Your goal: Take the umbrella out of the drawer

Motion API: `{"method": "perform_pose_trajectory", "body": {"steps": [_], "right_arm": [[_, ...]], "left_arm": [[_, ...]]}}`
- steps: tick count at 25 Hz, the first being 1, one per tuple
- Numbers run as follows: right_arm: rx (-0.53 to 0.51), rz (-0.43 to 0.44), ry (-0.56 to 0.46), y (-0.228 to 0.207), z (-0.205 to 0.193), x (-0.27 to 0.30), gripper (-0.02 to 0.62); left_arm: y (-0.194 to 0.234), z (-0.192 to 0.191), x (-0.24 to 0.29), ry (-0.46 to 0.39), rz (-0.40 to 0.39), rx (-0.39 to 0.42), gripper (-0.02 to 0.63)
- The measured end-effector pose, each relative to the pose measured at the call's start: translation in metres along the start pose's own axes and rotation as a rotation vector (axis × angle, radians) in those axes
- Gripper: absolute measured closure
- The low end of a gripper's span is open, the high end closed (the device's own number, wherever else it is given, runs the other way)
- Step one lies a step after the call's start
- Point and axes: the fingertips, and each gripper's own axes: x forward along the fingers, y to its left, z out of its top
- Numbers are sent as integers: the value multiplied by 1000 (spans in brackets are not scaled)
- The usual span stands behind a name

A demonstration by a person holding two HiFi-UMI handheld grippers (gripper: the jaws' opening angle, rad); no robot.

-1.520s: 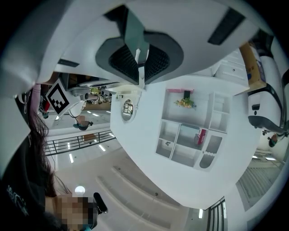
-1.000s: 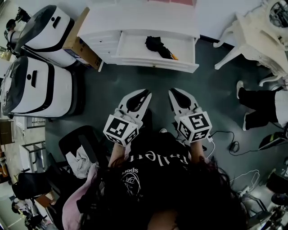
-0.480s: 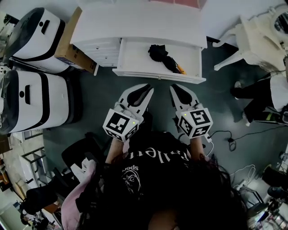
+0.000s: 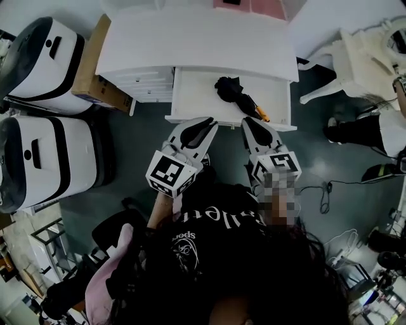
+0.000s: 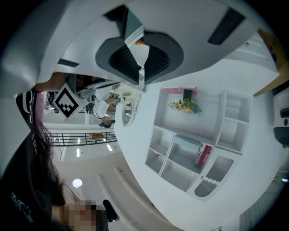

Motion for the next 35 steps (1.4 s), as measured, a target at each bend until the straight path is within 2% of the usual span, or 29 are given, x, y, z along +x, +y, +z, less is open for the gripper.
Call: {"method": "perform_pose_trajectory", "body": {"steps": [6, 15, 26, 31, 35], "right_arm": [[11, -37, 33, -5, -4, 17, 535], [19, -57, 53, -36, -5, 21, 536], [-22, 42, 151, -100, -7, 61, 535], [-67, 78, 195, -125, -21, 86, 535], [-120, 125, 277, -140, -46, 112, 534]], "left_arm": [[24, -2, 10, 4, -27, -18, 557], [24, -4, 36, 6, -33, -35, 557], [37, 1, 84, 12, 97, -56, 557], [42, -1, 104, 24, 145, -67, 557], [47, -7, 114, 45, 185, -75, 557]]}}
